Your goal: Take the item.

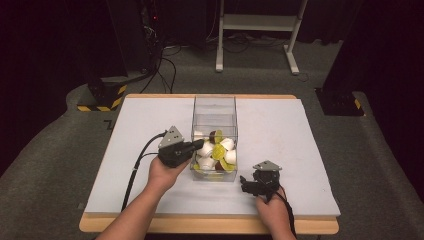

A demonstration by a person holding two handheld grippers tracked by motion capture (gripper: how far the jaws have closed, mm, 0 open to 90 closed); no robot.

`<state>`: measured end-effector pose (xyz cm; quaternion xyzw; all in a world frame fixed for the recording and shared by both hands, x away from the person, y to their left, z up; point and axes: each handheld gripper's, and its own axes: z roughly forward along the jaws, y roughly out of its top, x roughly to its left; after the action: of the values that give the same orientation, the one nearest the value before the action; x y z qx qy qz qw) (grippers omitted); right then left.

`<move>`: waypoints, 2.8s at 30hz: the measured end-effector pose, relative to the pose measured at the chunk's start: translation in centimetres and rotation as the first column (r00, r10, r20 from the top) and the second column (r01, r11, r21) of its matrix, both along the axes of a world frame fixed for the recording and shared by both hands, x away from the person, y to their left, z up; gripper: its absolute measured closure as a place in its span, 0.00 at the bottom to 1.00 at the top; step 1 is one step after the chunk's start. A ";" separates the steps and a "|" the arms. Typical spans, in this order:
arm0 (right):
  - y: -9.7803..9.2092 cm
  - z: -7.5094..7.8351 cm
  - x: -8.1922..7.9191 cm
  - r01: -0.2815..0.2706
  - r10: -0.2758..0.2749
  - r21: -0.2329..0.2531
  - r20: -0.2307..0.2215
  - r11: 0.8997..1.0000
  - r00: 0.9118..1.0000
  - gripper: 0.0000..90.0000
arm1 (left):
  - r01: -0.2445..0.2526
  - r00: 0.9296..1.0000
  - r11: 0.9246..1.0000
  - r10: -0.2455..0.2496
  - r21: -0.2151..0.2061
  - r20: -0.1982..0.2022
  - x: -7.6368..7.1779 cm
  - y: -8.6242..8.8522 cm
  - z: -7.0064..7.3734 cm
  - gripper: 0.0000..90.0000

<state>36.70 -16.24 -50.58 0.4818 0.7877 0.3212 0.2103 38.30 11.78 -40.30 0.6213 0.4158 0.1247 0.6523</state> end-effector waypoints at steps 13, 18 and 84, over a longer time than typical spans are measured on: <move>0.0 0.0 0.0 0.000 0.000 0.000 -0.001 1.000 1.000 0.15 | -0.011 1.000 1.000 0.011 -0.024 0.006 0.0 0.8 0.8 1.00; 0.0 0.0 0.0 0.000 0.000 0.000 -0.001 1.000 1.000 0.15 | -0.013 1.000 1.000 0.014 -0.027 0.011 -0.1 1.3 1.1 1.00; 0.0 0.0 0.0 0.000 0.000 0.000 -0.002 1.000 1.000 0.15 | -0.208 0.978 0.978 0.207 -0.035 -0.014 0.0 11.0 -0.8 1.00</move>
<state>36.71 -16.25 -50.57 0.4822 0.7878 0.3209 0.2095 38.32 22.76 -41.07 0.5634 0.4839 0.1813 0.6446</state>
